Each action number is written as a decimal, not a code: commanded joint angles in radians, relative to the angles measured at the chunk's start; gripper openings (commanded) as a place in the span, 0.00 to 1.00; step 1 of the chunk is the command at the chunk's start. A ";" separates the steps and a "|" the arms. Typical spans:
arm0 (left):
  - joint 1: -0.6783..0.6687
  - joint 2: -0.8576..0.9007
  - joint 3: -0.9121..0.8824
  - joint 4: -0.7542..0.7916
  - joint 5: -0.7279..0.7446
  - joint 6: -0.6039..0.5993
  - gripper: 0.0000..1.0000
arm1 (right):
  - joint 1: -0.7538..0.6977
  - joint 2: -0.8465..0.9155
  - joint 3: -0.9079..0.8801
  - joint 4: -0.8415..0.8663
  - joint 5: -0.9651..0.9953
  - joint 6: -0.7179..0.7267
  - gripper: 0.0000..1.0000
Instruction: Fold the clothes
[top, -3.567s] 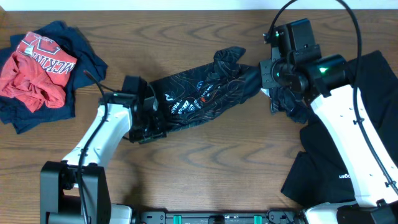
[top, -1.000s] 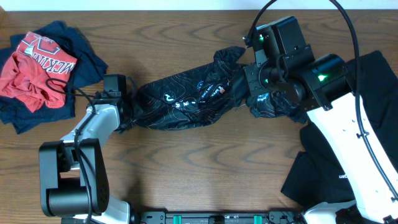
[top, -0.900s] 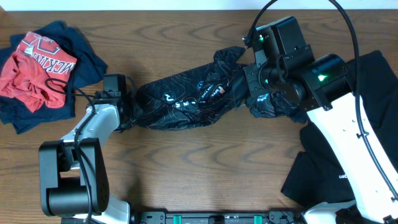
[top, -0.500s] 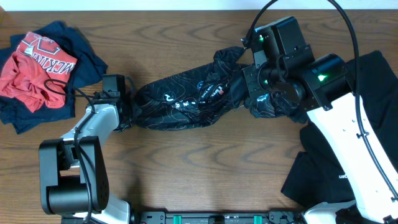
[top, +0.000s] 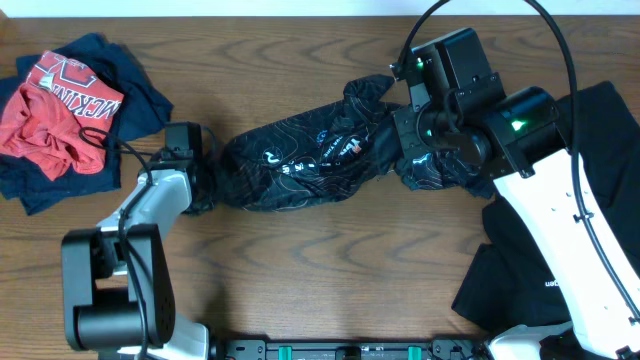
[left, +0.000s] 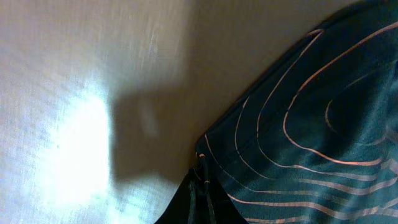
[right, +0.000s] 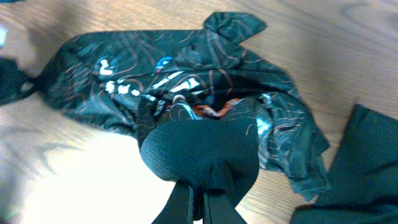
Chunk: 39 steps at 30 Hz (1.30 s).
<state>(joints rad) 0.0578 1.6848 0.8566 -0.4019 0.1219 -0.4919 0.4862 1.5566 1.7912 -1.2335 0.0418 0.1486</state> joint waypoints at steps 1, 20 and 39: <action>-0.002 -0.091 -0.004 -0.059 0.006 0.027 0.06 | -0.019 -0.012 0.022 0.007 0.079 0.003 0.01; -0.002 -0.822 0.275 -0.290 -0.229 0.014 0.05 | -0.171 -0.021 0.097 0.128 0.328 -0.032 0.01; -0.002 -0.930 0.502 -0.275 -0.397 0.016 0.06 | -0.177 -0.173 0.507 -0.018 0.386 -0.024 0.01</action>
<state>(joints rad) 0.0563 0.7547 1.3201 -0.6876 -0.2077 -0.4774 0.3172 1.4120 2.2585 -1.2236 0.4072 0.1101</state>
